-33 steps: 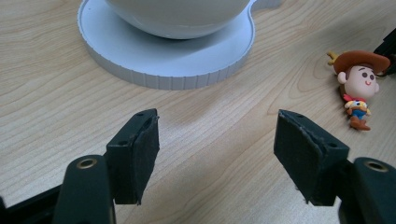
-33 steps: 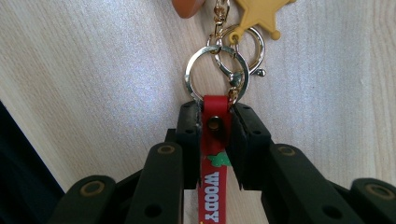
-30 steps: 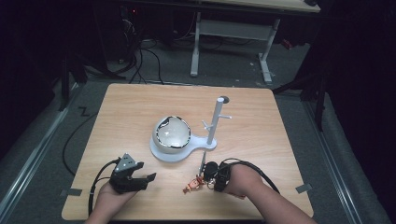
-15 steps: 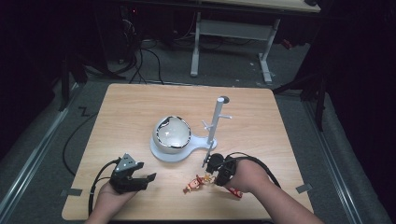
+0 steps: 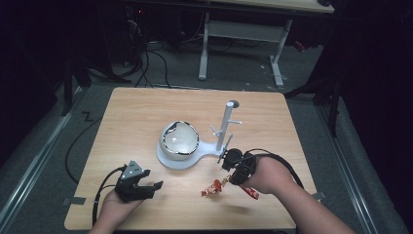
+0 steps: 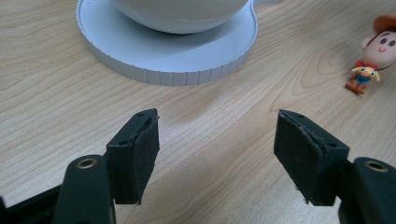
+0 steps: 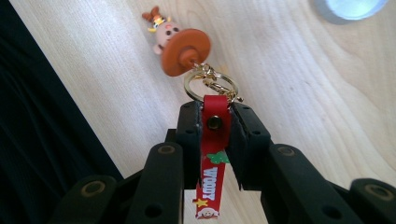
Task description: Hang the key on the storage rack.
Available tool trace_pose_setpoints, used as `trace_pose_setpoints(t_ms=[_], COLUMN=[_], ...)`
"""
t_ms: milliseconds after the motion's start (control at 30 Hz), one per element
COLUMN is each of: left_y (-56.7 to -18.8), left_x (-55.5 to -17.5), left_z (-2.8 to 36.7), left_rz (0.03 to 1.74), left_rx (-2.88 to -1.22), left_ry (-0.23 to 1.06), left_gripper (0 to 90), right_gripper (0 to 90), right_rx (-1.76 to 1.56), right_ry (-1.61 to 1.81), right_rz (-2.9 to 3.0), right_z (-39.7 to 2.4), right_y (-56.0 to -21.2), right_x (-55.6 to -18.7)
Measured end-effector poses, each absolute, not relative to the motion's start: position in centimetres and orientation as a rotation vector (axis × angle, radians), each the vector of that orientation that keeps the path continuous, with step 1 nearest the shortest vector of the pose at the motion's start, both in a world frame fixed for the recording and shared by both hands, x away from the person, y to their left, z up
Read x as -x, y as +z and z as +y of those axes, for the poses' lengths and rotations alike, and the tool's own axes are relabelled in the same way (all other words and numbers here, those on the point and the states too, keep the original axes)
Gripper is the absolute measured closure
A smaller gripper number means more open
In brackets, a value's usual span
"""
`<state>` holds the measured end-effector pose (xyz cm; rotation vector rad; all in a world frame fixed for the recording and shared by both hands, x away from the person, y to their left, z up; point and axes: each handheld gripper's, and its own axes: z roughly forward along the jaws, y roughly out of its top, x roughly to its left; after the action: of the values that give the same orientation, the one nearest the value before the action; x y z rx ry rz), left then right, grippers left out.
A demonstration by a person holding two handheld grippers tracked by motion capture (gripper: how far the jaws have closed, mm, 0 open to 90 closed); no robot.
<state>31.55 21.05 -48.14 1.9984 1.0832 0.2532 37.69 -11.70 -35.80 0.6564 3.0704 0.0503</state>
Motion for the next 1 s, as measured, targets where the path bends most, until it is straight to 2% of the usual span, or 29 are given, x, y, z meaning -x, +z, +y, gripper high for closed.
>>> trace_pose_setpoints(t_ms=[633,1000], left_y=[-48.2,-48.3], left_x=[-31.5,-31.5], left_z=[21.0,20.9], left_rz=[1.083,1.08], left_rx=[-1.999,-2.008], left_ry=[0.254,0.252], left_gripper=[31.6,31.6], right_gripper=[74.8,74.9], right_rx=[-0.746,-0.818], right_ry=[-0.011,0.006], right_rz=[2.974,2.912], right_z=[-14.2,-15.7], right_y=[-29.4,-26.9], right_x=[-38.8,-39.6])
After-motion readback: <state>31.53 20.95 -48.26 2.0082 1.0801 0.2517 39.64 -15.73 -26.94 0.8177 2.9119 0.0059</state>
